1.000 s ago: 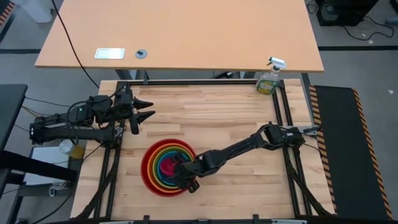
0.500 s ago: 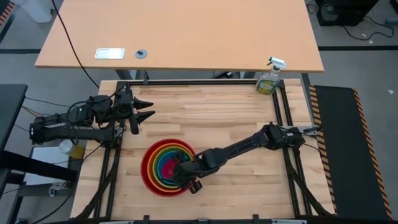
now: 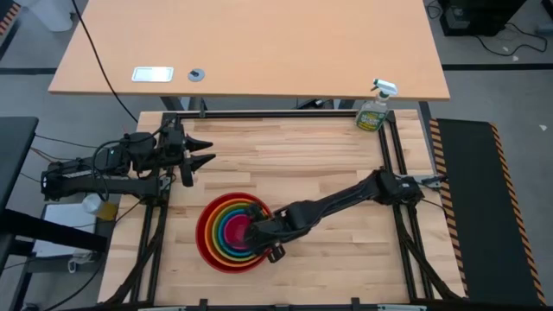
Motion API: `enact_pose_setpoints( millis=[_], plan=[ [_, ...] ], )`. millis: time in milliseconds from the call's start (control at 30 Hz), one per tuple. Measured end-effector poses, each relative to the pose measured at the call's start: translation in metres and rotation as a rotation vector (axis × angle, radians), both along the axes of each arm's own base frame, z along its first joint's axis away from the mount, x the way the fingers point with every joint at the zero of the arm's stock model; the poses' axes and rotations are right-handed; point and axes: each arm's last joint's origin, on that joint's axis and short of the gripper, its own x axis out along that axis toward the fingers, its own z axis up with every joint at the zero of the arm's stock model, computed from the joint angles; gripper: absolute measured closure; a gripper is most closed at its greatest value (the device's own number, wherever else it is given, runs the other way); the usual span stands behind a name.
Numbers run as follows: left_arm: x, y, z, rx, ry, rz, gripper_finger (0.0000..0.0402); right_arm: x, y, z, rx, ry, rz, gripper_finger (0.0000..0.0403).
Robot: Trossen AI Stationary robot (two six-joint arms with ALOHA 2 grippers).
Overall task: Nest bowls inside each other by size order
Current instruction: Return to Home Position
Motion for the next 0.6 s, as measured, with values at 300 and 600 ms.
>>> enact_pose_setpoints(
  millis=[300, 600],
  plan=[
    [0.001, -0.008, 0.0, 0.032, 0.007, -0.072, 0.0203, -0.036, -0.037, 0.022, 0.006, -0.078, -0.189, 0.0255],
    [0.013, -0.027, -0.023, 0.081, -0.069, -0.152, 0.0203, -0.109, -0.093, 0.014, 0.15, -0.313, -0.376, 0.0262]
  ],
)
